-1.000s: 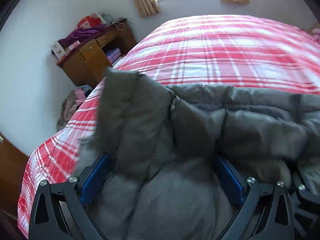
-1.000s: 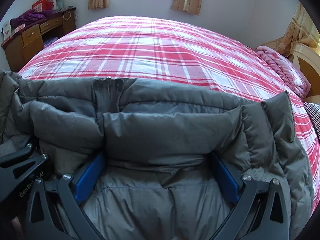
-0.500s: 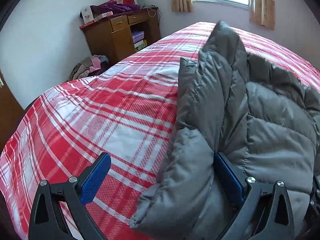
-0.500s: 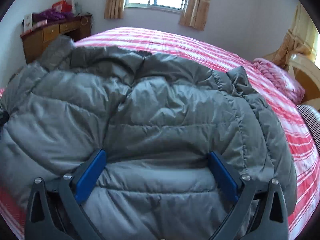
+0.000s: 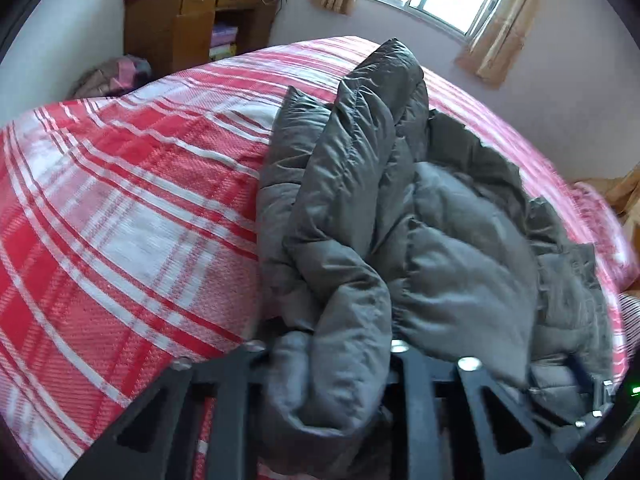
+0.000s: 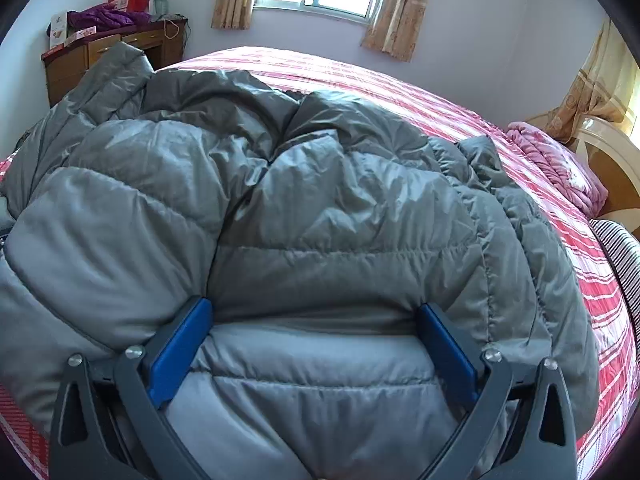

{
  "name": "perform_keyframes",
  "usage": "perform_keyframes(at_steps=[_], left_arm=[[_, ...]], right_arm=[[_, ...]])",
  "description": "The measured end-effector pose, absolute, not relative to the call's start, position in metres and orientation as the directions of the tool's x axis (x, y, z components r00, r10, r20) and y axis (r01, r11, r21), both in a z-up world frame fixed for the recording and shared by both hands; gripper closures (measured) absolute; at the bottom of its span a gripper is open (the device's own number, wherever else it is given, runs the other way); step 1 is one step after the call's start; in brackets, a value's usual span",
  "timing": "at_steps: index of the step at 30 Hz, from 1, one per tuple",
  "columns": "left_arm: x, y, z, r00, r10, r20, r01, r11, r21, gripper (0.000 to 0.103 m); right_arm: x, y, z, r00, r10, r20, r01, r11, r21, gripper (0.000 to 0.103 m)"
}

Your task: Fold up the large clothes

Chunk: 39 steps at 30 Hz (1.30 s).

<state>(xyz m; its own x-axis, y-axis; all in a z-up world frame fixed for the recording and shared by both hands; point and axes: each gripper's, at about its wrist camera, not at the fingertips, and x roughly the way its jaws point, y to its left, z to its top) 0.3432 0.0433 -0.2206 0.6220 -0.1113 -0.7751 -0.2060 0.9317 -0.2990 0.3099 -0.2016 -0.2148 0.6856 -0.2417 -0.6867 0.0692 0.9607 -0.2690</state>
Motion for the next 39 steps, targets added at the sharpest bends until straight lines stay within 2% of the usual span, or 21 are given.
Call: perform_keyframes(at_steps=[3,12,15,19,21,24,26,32,34,39], left_arm=[[0.334,0.047,-0.205,0.656,-0.109,-0.747,-0.178,0.939,-0.293,0.094],[0.284,0.067,-0.173,0.72,-0.132,-0.681,-0.134,0.937,-0.324,0.096],[0.266,0.077,-0.16,0.736,-0.112,-0.668,-0.162,0.928,-0.334,0.096],[0.25,0.086,-0.128,0.78,-0.047,-0.624,-0.16,0.949,-0.271,0.096],[0.247,0.08,-0.108,0.806,-0.032,-0.591,-0.134,0.963,-0.235,0.096],[0.244,0.05,-0.077,0.847,-0.021,-0.531,-0.064,0.988,-0.141,0.096],[0.242,0.019,-0.061,0.87,-0.032,-0.492,-0.009,0.997,-0.081,0.096],[0.24,-0.109,-0.042,0.898,-0.141,-0.416,0.208,0.971,0.12,0.096],[0.244,-0.158,-0.052,0.892,-0.178,-0.414,0.276,0.943,0.189,0.096],[0.256,-0.246,-0.098,0.836,-0.229,-0.499,0.398,0.878,0.265,0.096]], right_arm=[[0.309,-0.203,-0.214,0.688,-0.238,-0.686,0.068,0.962,-0.265,0.0],[0.29,-0.176,-0.215,0.693,-0.284,-0.663,0.065,0.94,-0.335,0.004],[0.279,-0.161,-0.216,0.7,-0.254,-0.668,0.031,0.945,-0.327,0.004],[0.269,-0.147,-0.205,0.699,-0.13,-0.703,-0.083,0.962,-0.261,0.003],[0.254,-0.152,-0.185,0.734,-0.082,-0.674,-0.106,0.967,-0.233,0.003],[0.232,-0.182,-0.155,0.792,-0.058,-0.607,-0.087,0.975,-0.207,0.0],[0.227,-0.222,-0.142,0.811,-0.094,-0.578,-0.015,0.983,-0.181,0.0],[0.23,-0.33,-0.147,0.762,-0.232,-0.605,0.204,0.972,-0.116,0.0],[0.221,-0.357,-0.155,0.741,-0.266,-0.617,0.262,0.96,-0.098,0.0],[0.204,-0.403,-0.168,0.695,-0.31,-0.649,0.348,0.934,-0.073,0.0]])
